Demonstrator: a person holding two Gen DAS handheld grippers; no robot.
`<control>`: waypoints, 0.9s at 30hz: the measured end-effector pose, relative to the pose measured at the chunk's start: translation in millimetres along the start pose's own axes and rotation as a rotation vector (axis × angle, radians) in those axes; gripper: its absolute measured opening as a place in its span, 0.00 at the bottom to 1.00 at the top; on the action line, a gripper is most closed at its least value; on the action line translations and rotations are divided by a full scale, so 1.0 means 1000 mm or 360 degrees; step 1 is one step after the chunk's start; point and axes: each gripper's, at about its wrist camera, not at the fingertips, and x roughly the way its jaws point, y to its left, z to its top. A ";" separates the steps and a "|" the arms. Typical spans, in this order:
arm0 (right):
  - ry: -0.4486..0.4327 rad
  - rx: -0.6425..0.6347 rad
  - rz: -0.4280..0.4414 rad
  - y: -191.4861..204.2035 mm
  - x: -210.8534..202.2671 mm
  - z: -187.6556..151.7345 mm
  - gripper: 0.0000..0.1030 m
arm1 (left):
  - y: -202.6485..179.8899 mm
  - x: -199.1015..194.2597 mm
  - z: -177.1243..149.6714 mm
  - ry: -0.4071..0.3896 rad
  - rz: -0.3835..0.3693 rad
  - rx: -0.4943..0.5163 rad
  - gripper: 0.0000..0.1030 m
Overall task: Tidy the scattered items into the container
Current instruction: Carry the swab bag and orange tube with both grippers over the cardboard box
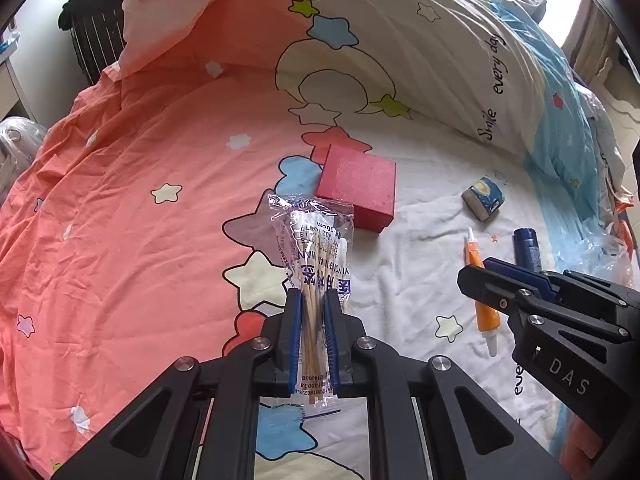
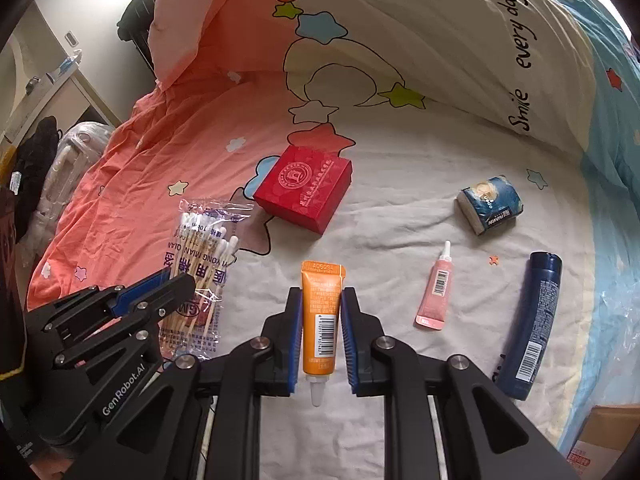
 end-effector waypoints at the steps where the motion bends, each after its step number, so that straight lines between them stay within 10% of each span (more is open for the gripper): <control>1: -0.0006 -0.0003 -0.0001 0.000 -0.004 -0.002 0.17 | -0.002 -0.003 0.001 0.0000 0.0002 0.0012 0.11; 27: -0.0093 -0.0020 -0.0142 -0.003 -0.118 -0.059 0.17 | -0.063 -0.094 -0.023 -0.0070 -0.0137 0.0215 0.11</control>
